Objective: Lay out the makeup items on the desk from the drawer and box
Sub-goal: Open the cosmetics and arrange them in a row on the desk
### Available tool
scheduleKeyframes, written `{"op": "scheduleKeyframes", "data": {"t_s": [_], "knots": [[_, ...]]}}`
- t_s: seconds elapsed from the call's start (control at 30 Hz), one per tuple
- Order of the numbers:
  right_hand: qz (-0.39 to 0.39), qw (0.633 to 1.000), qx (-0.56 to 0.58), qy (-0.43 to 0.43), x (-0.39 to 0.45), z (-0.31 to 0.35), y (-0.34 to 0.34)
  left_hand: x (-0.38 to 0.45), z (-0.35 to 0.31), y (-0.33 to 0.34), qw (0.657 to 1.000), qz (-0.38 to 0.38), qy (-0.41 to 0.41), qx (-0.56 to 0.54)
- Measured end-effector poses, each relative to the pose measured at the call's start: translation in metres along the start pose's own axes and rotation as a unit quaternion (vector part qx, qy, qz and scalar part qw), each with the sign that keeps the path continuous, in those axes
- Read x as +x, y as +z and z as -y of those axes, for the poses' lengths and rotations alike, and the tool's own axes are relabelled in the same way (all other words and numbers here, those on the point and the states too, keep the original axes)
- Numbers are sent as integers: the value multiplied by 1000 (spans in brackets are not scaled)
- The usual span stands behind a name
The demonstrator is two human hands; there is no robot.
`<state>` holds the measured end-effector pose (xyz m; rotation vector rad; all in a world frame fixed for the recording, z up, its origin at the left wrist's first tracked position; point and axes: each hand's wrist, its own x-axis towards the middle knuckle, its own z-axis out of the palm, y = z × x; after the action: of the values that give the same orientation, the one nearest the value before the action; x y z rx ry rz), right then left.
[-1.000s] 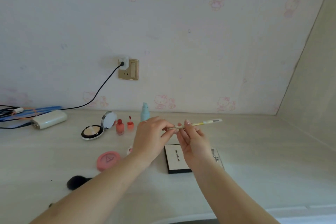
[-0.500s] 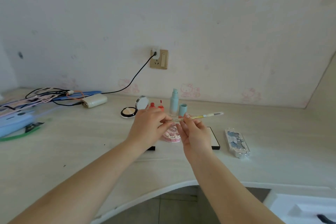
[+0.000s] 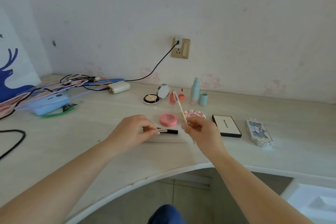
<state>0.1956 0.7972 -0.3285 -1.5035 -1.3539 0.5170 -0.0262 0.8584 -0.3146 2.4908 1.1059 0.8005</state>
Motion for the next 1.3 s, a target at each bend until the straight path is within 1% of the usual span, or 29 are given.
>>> {"op": "scheduleKeyframes", "data": {"t_s": [0.1, 0.2, 0.37, 0.47, 0.6, 0.83, 1.1, 1.3], "knots": [[51, 992, -105, -50, -8, -3, 7, -21, 6, 0, 999, 30, 9, 38], [97, 963, -235, -90, -14, -5, 15, -42, 12, 2, 997, 41, 3, 69], [128, 930, -309, -150, -18, -8, 22, -59, 15, 4, 993, 35, 11, 115], [122, 920, -318, -195, -18, -9, 25, -60, 16, 5, 989, 27, 18, 144], [126, 912, -324, -219, -16, -8, 29, -58, 17, 7, 988, 19, 27, 153], [148, 907, -328, -218, -12, -7, 27, -49, 19, 8, 990, 33, 18, 136], [146, 911, -320, -215, -10, -9, 26, -45, 21, 8, 989, 49, 5, 140], [135, 916, -308, -218, -11, -12, 24, -43, 23, 6, 988, 46, -4, 149]]}}
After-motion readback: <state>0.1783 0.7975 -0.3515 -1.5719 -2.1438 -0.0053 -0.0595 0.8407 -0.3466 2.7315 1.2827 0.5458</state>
